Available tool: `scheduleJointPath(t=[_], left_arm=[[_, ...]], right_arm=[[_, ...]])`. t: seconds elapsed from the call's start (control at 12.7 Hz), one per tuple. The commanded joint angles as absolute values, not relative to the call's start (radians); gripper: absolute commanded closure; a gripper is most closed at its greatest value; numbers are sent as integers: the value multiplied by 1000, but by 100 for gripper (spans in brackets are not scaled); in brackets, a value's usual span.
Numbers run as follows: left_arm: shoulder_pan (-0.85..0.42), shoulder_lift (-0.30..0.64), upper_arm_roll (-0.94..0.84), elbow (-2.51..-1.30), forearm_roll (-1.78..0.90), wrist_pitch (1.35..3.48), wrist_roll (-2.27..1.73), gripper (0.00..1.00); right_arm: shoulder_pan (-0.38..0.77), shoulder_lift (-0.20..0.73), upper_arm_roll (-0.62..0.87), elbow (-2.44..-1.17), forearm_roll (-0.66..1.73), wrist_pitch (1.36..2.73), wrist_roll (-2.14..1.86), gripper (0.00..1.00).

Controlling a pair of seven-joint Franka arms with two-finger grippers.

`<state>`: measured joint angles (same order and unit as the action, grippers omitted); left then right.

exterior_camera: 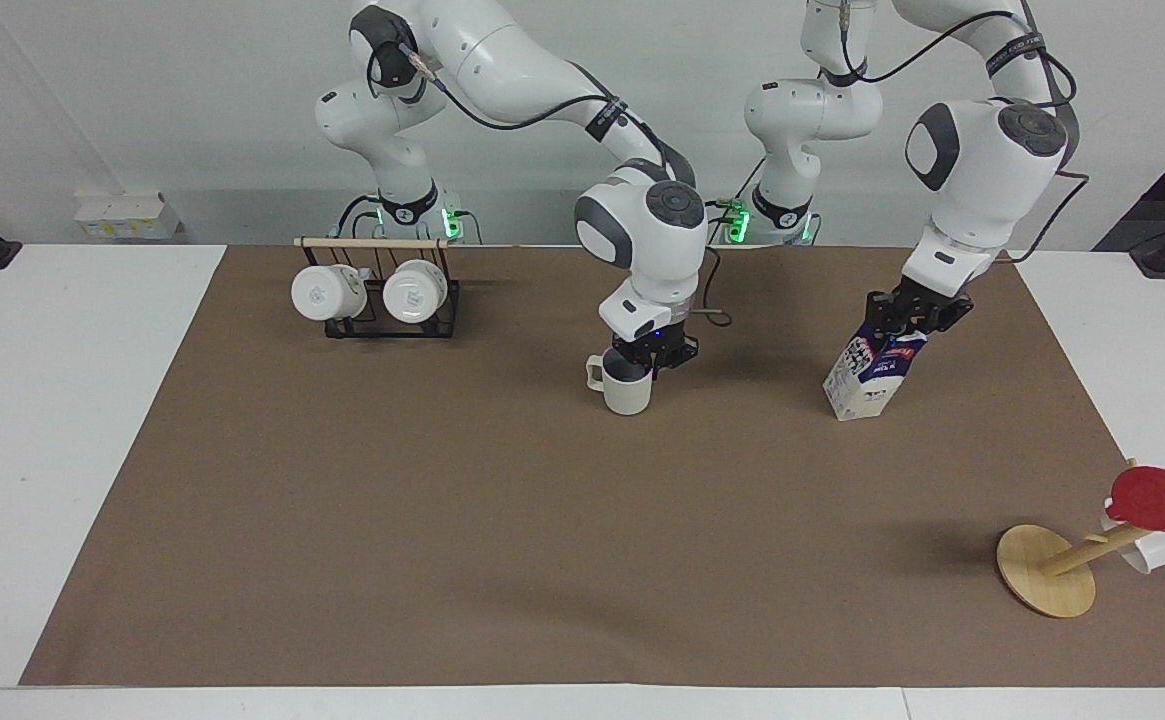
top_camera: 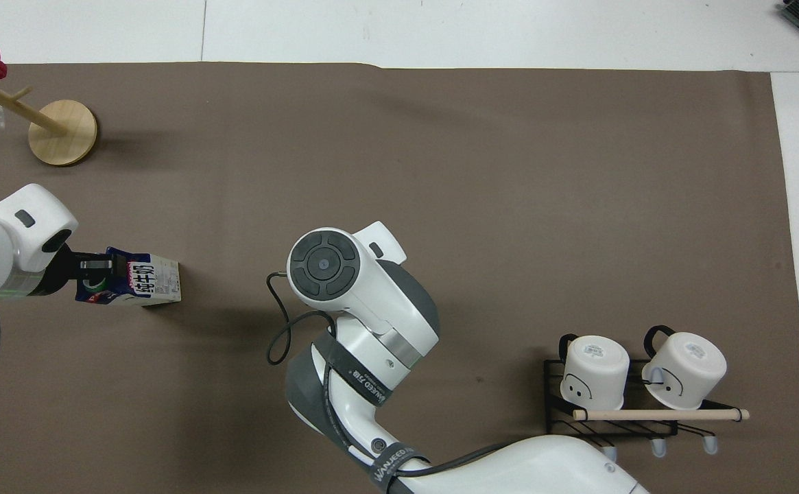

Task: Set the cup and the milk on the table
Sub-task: 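Carry the mug to table center while the left gripper carries the carton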

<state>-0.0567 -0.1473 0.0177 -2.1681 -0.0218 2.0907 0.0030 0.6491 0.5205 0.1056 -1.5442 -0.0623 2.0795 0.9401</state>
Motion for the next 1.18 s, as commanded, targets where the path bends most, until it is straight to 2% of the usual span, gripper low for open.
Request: scheduleJointPath(t=[0.0, 0.24, 0.39, 0.79, 1.11], left_arm=[[-51, -141, 20, -2123, -28, 2041, 5, 54], [-61, -140, 18, -2076, -81, 1990, -3, 54], [-77, -134, 9, -2043, -110, 1977, -61, 54], [-293, -109, 5, -2002, -109, 1993, -348, 54], [-463, -123, 5, -2011, -109, 1993, -500, 54]], right_arm=[[644, 502, 107, -1537, -67, 2094, 946, 0], [644, 471, 106, -1499, -51, 2063, 957, 0], [617, 404, 97, -1505, -46, 2053, 956, 0], [448, 195, 97, -1566, -48, 1884, 807, 0], [241, 65, 97, -1595, -48, 1775, 574, 0]])
